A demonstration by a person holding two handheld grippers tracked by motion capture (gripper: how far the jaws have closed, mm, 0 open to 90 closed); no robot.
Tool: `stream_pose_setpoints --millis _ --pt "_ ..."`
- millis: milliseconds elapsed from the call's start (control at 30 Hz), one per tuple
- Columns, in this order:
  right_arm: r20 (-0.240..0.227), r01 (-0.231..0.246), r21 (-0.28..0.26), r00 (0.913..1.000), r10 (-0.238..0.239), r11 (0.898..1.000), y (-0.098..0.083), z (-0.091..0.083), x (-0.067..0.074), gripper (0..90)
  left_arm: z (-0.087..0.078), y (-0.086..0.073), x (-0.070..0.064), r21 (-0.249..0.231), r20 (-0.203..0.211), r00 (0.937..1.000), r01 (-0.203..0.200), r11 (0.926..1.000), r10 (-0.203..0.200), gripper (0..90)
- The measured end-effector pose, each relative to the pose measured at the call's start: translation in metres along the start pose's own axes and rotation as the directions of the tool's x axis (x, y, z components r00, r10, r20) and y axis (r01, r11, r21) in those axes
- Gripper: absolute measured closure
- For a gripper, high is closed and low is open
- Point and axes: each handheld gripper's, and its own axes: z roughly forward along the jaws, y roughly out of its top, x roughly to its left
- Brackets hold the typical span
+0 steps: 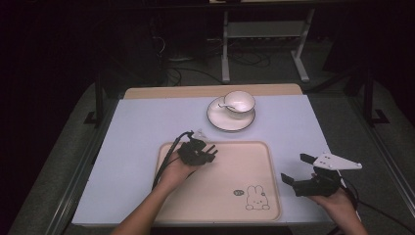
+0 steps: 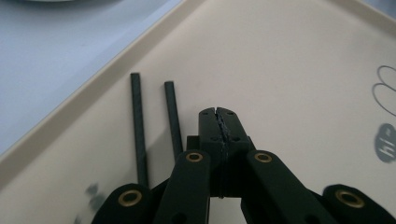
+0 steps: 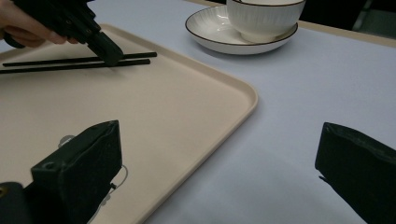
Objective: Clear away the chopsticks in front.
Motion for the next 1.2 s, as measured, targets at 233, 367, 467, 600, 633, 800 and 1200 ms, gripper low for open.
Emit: stream_pose_setpoints --millis 233,367,467,600,633,800,1200 --pt "-0.006 0.003 0.000 1.0000 -0.003 1.000 0.000 -0.001 0.000 0.0 0.009 -0.003 0.008 -0.015 -0.012 0.9998 0.016 0.9998 -0.016 89.6" --pt "-0.011 0.006 -0.001 0.9999 -0.006 1.000 0.000 0.000 0.001 0.0 0.004 -0.007 0.013 -0.015 -0.040 0.9988 0.027 0.9995 -0.028 89.6" --pt "-0.011 0.007 -0.001 0.9999 -0.007 1.000 0.001 0.001 0.001 0.0 0.000 -0.011 0.017 -0.017 -0.055 0.9977 0.039 0.9991 -0.040 89.6" --pt "-0.013 0.012 0.001 0.9998 -0.012 1.000 0.001 0.001 0.002 0.1 -0.007 -0.016 0.022 -0.015 -0.071 0.9962 0.050 0.9986 -0.051 89.6" --pt "-0.014 0.012 0.002 0.9998 -0.012 1.000 0.001 0.002 0.002 0.0 -0.007 -0.016 0.022 -0.015 -0.071 0.9962 0.050 0.9986 -0.051 89.6" --pt "-0.014 0.012 0.000 0.9998 -0.012 1.000 0.001 0.001 0.002 0.0 -0.015 -0.024 0.030 -0.016 -0.086 0.9931 0.078 0.9968 -0.079 89.6" --pt "-0.012 0.015 -0.004 0.9998 -0.015 1.000 0.001 0.000 0.003 0.0 -0.041 -0.052 0.040 -0.013 -0.108 0.9841 0.140 0.9900 -0.141 89.6"
